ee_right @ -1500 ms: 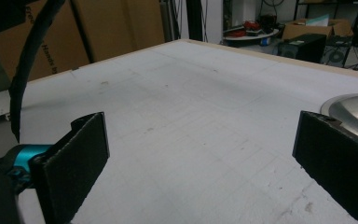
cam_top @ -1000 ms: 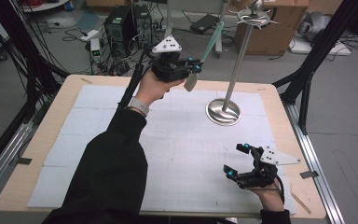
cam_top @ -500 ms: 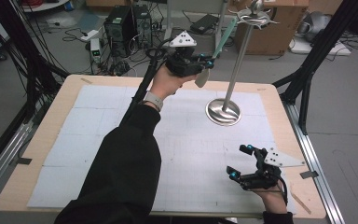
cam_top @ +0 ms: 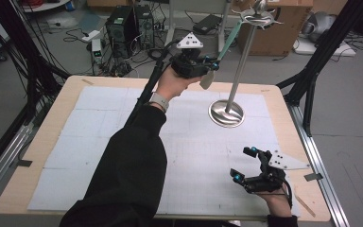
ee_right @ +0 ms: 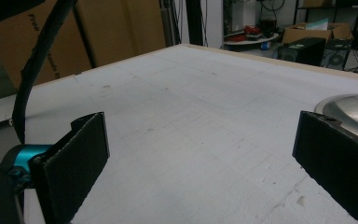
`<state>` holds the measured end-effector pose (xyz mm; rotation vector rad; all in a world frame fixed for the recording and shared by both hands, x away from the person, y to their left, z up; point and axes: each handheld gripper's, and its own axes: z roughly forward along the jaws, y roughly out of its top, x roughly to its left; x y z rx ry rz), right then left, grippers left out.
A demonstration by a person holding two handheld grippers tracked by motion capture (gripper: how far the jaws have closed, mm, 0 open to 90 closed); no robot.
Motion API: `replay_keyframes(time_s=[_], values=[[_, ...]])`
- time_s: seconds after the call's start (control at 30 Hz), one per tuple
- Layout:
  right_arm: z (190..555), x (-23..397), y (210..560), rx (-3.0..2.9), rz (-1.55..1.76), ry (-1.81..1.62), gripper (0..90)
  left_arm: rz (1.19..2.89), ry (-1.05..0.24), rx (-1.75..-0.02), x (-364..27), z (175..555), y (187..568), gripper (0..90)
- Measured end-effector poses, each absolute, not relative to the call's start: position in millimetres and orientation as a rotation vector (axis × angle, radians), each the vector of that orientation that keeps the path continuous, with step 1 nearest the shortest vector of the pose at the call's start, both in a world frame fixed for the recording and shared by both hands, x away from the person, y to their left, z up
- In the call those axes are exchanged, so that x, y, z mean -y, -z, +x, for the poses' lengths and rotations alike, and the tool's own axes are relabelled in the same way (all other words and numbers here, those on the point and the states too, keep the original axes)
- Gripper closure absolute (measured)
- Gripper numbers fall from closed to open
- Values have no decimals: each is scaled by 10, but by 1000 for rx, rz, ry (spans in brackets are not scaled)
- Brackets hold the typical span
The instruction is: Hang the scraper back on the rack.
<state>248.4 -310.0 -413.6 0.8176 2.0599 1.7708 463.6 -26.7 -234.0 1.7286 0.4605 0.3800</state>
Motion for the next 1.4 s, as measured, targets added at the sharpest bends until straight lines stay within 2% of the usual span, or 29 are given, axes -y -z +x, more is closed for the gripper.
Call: replay_keyframes(time_s=[0.37, 0.47, 0.67, 0.77, 0.83, 0.9, 0.93, 1.0, 1.17, 1.27, 1.4], values=[[2481, 3099, 4141, -2059, 816, -1767, 24, 1726, -373, -490, 368, 4652, 2380, 788], [2469, 3100, 4136, -2061, 817, -1768, 24, 1734, -389, -486, 382, 4642, 2389, 652], [2447, 3101, 4130, -2058, 816, -1765, 24, 1714, -393, -481, 298, 4547, 2429, 532], [2446, 3091, 4130, -2061, 812, -1763, 24, 1720, -372, -451, 221, 4482, 2469, 374], [2444, 3081, 4131, -2064, 814, -1761, 24, 1722, -373, -425, 166, 4420, 2501, 311], [2443, 3069, 4134, -2072, 811, -1757, 24, 1728, -357, -411, 104, 4360, 2535, 173], [2443, 3069, 4134, -2072, 811, -1757, 24, 1730, -348, -404, 72, 4331, 2555, 173], [2444, 3065, 4139, -2069, 812, -1757, 24, 1716, -361, -382, -3, 4275, 2603, 102], [2449, 3051, 4142, -2071, 813, -1757, 24, 1702, -363, -396, -223, 4152, 2705, 17], [2461, 3047, 4140, -2069, 816, -1760, 24, 1718, -436, -519, -355, 4099, 2763, 16], [2478, 3021, 4138, -2076, 814, -1756, 24, 1727, -449, -537, -600, 4018, 2887, 16]])
